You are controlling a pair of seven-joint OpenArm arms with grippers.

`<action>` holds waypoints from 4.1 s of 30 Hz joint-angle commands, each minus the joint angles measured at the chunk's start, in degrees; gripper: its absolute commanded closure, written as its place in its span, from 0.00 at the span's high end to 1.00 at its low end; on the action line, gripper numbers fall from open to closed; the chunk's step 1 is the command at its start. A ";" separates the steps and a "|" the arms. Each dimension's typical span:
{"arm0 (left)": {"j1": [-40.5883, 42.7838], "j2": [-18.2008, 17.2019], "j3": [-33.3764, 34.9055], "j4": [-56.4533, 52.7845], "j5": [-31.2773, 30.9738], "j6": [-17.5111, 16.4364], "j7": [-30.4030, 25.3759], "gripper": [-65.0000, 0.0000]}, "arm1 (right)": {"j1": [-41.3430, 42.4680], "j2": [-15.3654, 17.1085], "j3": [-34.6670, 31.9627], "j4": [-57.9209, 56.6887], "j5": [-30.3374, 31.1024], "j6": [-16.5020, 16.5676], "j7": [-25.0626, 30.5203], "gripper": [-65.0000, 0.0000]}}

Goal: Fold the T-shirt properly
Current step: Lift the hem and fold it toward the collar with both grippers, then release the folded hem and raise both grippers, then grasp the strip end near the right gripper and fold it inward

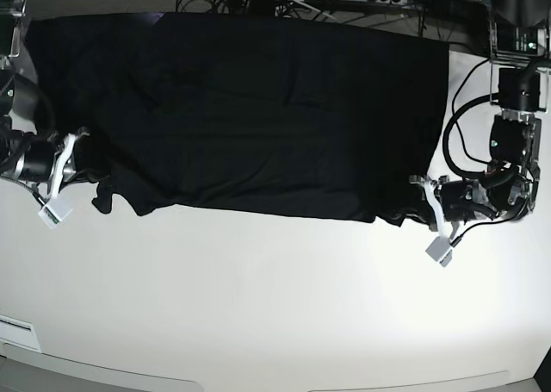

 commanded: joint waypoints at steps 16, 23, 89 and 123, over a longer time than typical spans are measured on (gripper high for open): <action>8.26 -14.12 -0.44 17.53 -5.29 -0.47 0.24 0.00 | -15.85 1.68 16.37 9.51 -0.26 0.32 1.05 0.00; 8.26 -21.00 -0.44 20.28 -9.31 -0.47 0.37 0.00 | -16.44 3.32 16.70 9.62 0.48 0.32 0.42 0.00; 24.57 -23.80 -6.49 29.49 1.75 6.84 -4.00 0.57 | -23.37 -17.79 16.61 12.83 -22.16 0.32 15.06 0.00; 24.96 -18.40 -15.26 29.46 9.53 13.92 -6.23 0.57 | -11.19 -18.36 -6.12 12.79 -71.25 -39.12 25.07 0.00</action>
